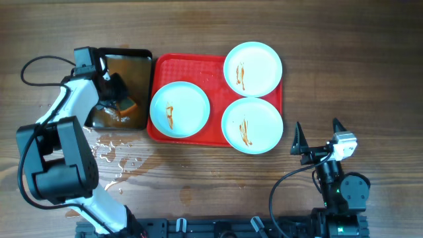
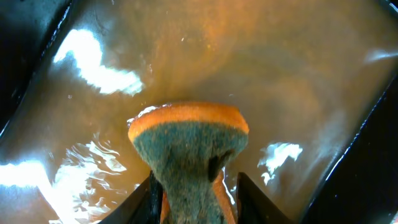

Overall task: Clean dirty plates on tray and stack at the side
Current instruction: 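Dip and swish the held sponge in the soapy water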

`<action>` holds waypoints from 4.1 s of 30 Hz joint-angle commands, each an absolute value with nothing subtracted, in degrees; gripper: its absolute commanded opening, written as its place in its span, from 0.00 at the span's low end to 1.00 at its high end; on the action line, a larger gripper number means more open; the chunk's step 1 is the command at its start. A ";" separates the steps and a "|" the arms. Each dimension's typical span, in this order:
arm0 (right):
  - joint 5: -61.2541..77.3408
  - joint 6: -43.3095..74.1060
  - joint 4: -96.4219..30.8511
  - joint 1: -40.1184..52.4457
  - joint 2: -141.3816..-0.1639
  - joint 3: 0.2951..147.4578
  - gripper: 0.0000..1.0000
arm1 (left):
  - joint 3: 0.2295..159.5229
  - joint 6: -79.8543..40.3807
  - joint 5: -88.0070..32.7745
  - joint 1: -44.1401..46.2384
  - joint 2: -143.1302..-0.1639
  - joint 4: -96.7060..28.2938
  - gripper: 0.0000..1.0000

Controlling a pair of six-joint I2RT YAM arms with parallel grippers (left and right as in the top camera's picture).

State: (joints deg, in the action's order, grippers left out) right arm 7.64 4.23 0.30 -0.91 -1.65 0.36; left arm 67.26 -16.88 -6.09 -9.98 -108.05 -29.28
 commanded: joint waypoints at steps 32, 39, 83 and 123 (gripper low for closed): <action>7.20 4.54 0.54 -0.60 -1.41 0.30 1.00 | 67.75 -16.71 0.36 -5.54 -108.75 -30.11 0.80; 7.20 4.56 0.54 -0.60 -1.41 0.30 1.00 | 67.70 -16.75 0.32 -5.56 -108.90 -20.60 0.70; 7.20 4.54 0.54 -0.60 -1.41 0.30 1.00 | 64.45 -13.87 -3.77 -5.48 -108.88 -32.53 0.04; 7.20 4.54 0.54 -0.60 -1.41 0.30 1.00 | 64.47 -13.96 -6.55 -5.52 -98.94 -21.85 0.04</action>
